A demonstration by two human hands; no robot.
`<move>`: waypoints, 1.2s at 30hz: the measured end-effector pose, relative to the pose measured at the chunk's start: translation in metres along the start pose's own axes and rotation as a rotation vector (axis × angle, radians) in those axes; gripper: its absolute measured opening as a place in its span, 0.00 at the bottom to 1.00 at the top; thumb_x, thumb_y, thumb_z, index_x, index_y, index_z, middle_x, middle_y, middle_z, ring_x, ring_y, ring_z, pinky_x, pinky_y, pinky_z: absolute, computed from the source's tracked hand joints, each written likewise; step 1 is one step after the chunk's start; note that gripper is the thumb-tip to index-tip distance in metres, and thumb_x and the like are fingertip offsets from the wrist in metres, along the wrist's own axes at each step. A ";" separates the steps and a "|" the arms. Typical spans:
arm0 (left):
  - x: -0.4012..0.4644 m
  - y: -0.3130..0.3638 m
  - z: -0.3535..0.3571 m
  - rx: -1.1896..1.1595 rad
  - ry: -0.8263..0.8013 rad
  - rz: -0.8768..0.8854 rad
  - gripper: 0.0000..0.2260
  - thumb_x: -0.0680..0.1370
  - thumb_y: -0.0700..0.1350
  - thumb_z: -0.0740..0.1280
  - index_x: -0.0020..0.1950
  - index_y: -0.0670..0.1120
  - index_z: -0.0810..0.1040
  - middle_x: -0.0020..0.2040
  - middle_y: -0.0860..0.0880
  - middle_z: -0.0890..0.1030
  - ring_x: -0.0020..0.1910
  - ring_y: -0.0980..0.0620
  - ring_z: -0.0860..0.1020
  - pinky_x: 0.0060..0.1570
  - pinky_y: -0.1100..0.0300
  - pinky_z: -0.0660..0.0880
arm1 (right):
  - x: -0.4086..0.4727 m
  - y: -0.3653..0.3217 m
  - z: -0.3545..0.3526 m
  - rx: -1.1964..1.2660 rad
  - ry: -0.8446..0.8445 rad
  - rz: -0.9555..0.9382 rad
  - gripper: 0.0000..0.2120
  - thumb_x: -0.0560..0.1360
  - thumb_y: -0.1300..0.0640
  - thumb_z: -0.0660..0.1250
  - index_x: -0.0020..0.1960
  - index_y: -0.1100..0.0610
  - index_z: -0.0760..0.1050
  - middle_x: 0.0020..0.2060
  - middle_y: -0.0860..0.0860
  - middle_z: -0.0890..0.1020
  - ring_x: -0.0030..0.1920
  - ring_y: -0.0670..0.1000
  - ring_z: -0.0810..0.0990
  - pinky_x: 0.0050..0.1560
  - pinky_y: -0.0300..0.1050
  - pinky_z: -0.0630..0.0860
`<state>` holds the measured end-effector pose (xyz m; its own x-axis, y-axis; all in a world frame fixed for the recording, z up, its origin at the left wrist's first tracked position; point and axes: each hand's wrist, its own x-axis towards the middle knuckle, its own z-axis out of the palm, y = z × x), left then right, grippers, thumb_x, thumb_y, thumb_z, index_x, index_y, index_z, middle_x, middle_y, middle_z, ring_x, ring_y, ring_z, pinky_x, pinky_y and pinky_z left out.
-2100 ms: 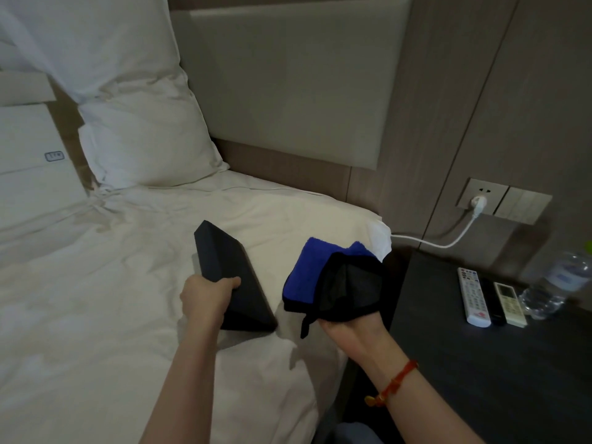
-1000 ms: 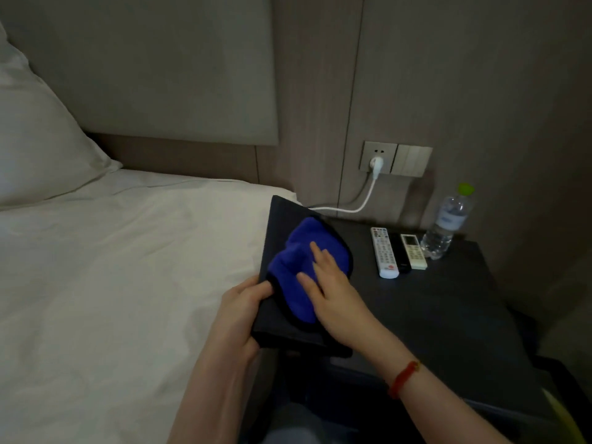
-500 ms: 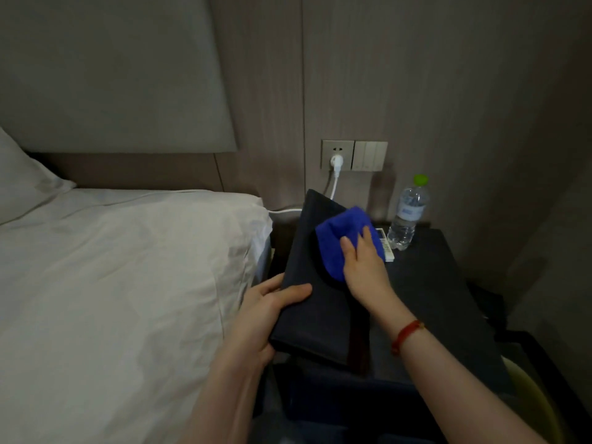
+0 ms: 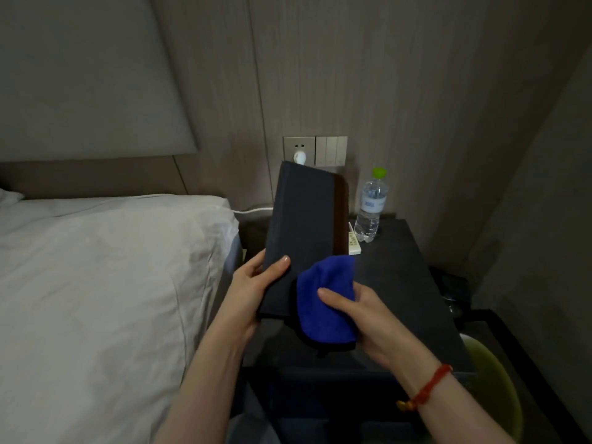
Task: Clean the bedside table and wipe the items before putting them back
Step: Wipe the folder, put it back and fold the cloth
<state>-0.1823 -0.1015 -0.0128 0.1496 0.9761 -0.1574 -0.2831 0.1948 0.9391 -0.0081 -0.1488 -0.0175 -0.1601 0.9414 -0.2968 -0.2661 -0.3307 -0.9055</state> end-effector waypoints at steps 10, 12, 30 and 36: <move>0.005 -0.008 0.047 0.499 0.134 -0.195 0.35 0.73 0.57 0.67 0.75 0.45 0.59 0.72 0.44 0.67 0.67 0.44 0.70 0.63 0.48 0.70 | -0.005 0.034 0.022 -1.069 0.459 -0.208 0.15 0.74 0.53 0.64 0.58 0.58 0.69 0.50 0.56 0.80 0.52 0.58 0.78 0.50 0.46 0.72; 0.008 -0.013 0.057 0.585 0.205 -0.194 0.30 0.72 0.58 0.68 0.67 0.41 0.69 0.64 0.42 0.75 0.61 0.44 0.75 0.59 0.50 0.73 | -0.010 0.036 0.025 -1.304 0.410 -0.267 0.19 0.76 0.52 0.62 0.64 0.56 0.65 0.52 0.55 0.80 0.53 0.57 0.78 0.50 0.45 0.72; 0.006 -0.028 0.023 -0.113 -0.034 -0.297 0.12 0.77 0.35 0.58 0.59 0.39 0.75 0.42 0.43 0.84 0.37 0.48 0.83 0.33 0.58 0.80 | 0.019 0.014 -0.011 -1.304 0.096 -0.470 0.26 0.80 0.47 0.53 0.75 0.46 0.49 0.76 0.43 0.49 0.75 0.44 0.45 0.71 0.39 0.43; 0.005 -0.032 0.016 -0.116 -0.109 -0.292 0.11 0.78 0.38 0.57 0.51 0.45 0.79 0.40 0.47 0.86 0.36 0.53 0.84 0.33 0.61 0.81 | 0.065 -0.015 -0.010 -1.461 -0.009 -0.454 0.27 0.79 0.45 0.53 0.75 0.43 0.48 0.76 0.47 0.49 0.76 0.50 0.48 0.74 0.47 0.48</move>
<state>-0.1574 -0.1047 -0.0387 0.3391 0.8628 -0.3750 -0.3186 0.4804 0.8171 -0.0049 -0.0821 -0.0259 -0.3332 0.9398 0.0760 0.8460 0.3336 -0.4159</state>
